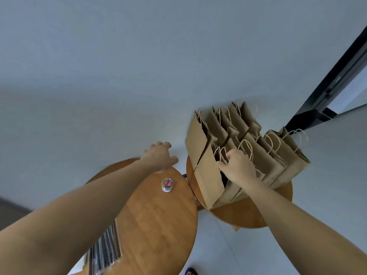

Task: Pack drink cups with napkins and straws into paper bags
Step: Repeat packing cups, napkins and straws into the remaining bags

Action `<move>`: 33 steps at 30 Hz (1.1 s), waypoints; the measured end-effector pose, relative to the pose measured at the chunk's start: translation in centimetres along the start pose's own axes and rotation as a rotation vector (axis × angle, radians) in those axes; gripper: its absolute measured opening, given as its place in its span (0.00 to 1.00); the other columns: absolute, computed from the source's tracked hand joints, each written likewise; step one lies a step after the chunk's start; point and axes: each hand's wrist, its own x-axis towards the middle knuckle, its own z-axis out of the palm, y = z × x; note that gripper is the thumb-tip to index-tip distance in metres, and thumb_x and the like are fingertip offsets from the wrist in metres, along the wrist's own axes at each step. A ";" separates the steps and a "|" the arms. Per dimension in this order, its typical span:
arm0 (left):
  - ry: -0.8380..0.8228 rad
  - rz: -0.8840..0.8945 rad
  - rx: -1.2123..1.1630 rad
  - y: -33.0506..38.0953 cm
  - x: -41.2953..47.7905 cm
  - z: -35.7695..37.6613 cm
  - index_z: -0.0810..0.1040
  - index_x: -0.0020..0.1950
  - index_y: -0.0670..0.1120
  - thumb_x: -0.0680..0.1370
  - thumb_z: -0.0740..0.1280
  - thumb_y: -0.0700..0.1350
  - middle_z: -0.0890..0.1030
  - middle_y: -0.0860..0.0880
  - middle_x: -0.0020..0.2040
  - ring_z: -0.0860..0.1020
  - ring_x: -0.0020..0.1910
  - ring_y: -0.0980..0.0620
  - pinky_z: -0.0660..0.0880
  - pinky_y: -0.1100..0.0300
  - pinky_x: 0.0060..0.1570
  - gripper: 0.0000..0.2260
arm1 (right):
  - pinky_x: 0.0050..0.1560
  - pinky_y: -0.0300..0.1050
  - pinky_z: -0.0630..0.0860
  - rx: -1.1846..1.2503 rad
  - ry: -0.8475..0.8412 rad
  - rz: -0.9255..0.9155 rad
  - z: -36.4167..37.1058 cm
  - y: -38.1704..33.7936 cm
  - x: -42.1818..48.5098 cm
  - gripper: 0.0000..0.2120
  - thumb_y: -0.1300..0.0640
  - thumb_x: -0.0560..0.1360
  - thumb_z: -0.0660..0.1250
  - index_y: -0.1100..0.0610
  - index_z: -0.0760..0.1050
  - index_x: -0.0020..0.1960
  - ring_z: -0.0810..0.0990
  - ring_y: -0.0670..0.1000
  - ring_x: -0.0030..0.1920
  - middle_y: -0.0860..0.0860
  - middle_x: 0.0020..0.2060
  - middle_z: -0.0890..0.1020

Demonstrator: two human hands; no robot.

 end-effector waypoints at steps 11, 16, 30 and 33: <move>-0.023 -0.103 -0.011 3.5 -0.6 2.5 0.62 0.77 0.50 0.79 0.62 0.54 0.67 0.47 0.74 0.66 0.72 0.45 0.67 0.49 0.67 0.27 | 0.40 0.43 0.73 -0.155 -0.258 0.096 4.5 3.6 1.1 0.23 0.39 0.77 0.62 0.58 0.72 0.59 0.79 0.53 0.50 0.51 0.49 0.79; -0.024 -0.119 -0.039 3.5 -1.5 2.4 0.63 0.77 0.49 0.79 0.62 0.52 0.66 0.47 0.75 0.64 0.73 0.45 0.67 0.48 0.69 0.27 | 0.35 0.42 0.69 -0.178 -0.325 0.061 4.5 4.7 1.3 0.08 0.52 0.80 0.59 0.55 0.72 0.46 0.79 0.52 0.42 0.49 0.37 0.77; 0.014 -0.099 -0.173 0.8 -3.7 2.1 0.66 0.75 0.49 0.79 0.63 0.56 0.71 0.49 0.72 0.73 0.67 0.47 0.70 0.56 0.57 0.26 | 0.29 0.41 0.67 -0.177 -0.337 -0.178 -0.7 -4.9 -0.4 0.09 0.53 0.74 0.63 0.53 0.71 0.37 0.76 0.50 0.32 0.50 0.33 0.76; -0.028 -0.144 -0.228 -1.9 -5.4 2.9 0.66 0.75 0.47 0.79 0.63 0.58 0.73 0.48 0.71 0.74 0.66 0.47 0.71 0.57 0.55 0.27 | 0.29 0.41 0.64 -0.200 -0.396 -0.276 0.0 -8.9 -2.4 0.08 0.54 0.73 0.62 0.53 0.69 0.36 0.73 0.50 0.31 0.49 0.32 0.74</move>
